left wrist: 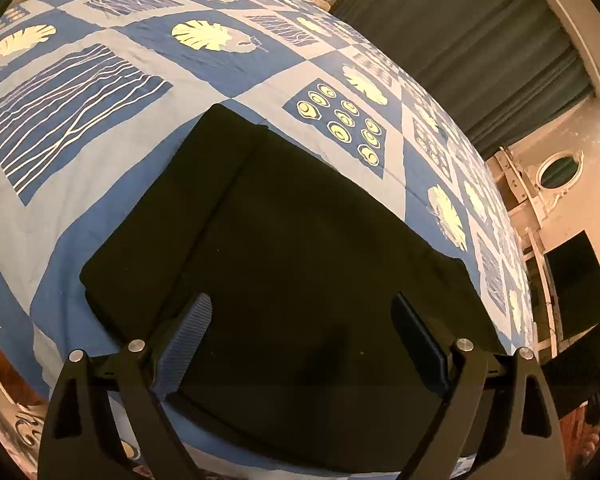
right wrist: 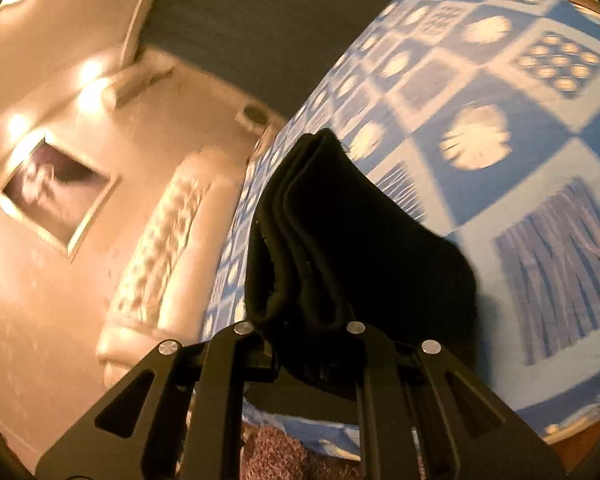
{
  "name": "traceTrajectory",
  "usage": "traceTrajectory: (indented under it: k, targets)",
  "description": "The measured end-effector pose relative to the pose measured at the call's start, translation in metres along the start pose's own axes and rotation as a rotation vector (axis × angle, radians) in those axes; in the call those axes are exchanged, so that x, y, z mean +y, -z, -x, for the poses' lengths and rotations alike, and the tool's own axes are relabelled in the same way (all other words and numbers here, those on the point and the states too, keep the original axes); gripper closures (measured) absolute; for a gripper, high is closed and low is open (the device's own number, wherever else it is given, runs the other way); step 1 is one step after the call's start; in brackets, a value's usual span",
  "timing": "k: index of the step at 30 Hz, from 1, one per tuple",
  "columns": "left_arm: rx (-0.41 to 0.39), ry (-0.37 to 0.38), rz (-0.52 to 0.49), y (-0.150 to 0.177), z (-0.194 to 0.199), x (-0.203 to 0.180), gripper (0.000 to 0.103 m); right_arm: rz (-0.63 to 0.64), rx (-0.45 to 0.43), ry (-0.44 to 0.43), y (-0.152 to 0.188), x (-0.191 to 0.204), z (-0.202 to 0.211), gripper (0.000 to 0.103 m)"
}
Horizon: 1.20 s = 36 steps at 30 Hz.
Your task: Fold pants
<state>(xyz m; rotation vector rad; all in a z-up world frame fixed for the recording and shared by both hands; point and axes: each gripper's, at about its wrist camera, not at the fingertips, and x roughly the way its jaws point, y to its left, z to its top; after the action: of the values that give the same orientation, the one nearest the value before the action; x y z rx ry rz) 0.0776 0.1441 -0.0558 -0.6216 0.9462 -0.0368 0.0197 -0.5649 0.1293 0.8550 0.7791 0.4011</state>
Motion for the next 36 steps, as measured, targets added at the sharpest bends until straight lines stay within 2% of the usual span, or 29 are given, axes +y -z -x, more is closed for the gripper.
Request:
traceTrajectory:
  k: [4, 6, 8, 12, 18, 25, 32, 36]
  targets:
    - [0.001, 0.009, 0.018, 0.000, 0.001, 0.002, 0.013, 0.067, 0.093, 0.029, 0.021, 0.032, -0.057, 0.091]
    - [0.001, 0.008, 0.017, 0.000, 0.001, 0.001, 0.013, 0.112, 0.145, 0.074, 0.039, 0.042, -0.087, 0.091]
    - [0.002, 0.007, 0.015, 0.001, 0.001, 0.001, 0.013, 0.127, 0.192, 0.092, 0.055, 0.043, -0.112, 0.091]
    - [0.003, 0.010, 0.020, 0.000, 0.000, 0.001, 0.013, 0.204, 0.301, 0.205, 0.095, 0.043, -0.170, 0.091]
    - [0.003, 0.013, 0.024, -0.001, 0.000, 0.003, 0.013, 0.340, 0.395, 0.348, 0.151, 0.040, -0.219, 0.091]
    - [0.002, 0.007, 0.017, -0.001, 0.000, 0.002, 0.013, 0.511, 0.428, 0.453, 0.185, 0.052, -0.237, 0.089]
    - [0.001, 0.004, 0.012, -0.001, -0.002, 0.001, 0.013, 0.539, 0.444, 0.476, 0.202, 0.056, -0.252, 0.071]
    - [0.000, 0.001, 0.009, 0.000, -0.001, 0.001, 0.013, 0.548, 0.445, 0.462, 0.212, 0.064, -0.256, 0.054]
